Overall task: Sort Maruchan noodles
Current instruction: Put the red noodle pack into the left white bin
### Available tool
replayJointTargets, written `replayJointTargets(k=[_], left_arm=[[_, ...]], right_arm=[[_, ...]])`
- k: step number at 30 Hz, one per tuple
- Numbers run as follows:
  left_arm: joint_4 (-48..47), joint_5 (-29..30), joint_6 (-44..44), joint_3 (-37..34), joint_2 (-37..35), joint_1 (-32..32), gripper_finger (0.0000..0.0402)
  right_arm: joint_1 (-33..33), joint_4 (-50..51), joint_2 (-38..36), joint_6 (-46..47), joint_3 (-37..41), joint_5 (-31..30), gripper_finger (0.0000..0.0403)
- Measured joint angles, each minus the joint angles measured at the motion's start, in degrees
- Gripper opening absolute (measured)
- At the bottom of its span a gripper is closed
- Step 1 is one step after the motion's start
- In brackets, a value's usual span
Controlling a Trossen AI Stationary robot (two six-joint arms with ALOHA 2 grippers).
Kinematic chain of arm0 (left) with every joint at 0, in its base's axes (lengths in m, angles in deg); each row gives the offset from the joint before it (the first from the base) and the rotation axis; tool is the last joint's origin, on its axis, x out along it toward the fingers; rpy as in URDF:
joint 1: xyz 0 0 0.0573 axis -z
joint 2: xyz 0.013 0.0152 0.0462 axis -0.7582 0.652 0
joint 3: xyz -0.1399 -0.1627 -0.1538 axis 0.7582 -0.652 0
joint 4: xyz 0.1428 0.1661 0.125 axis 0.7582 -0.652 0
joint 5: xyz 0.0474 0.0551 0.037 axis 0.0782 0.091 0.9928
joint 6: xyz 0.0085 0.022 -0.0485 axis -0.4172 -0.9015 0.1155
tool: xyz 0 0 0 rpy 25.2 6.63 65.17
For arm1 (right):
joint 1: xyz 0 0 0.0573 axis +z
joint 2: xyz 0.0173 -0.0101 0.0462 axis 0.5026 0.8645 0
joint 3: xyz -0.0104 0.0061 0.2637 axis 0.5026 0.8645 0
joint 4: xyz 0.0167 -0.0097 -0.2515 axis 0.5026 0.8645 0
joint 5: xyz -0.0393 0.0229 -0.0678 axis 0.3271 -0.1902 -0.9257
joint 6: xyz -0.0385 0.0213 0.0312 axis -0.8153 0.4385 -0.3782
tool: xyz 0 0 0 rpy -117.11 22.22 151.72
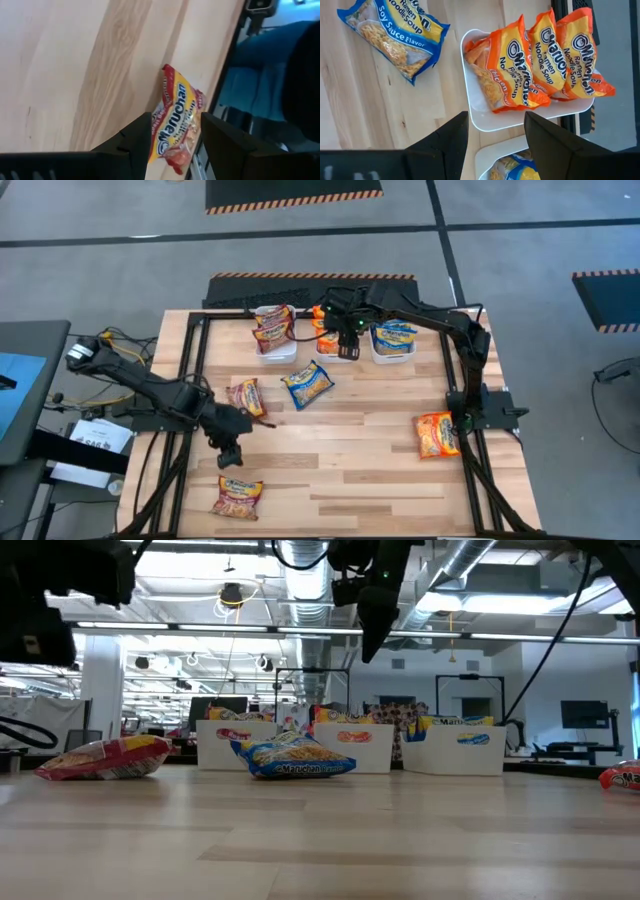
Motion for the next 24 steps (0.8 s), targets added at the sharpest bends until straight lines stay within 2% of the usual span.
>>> replayJointTargets(k=[4,14,24], left_arm=[[1.0,3.8,2.0,-1.2,1.7,3.2,0.0155],[11.6,2.8,1.1,-1.3,14.3,9.1,0.0155],[21.9,-3.2,2.2,-1.3,24.5,11.5,0.0155]], right_arm=[[0.0,-0.1,0.0,0.8,0.0,0.0,0.0216],[0.0,-0.1,0.0,0.9,0.0,0.0,0.0216],[0.0,-0.1,0.0,0.9,0.0,0.0,0.0216]])
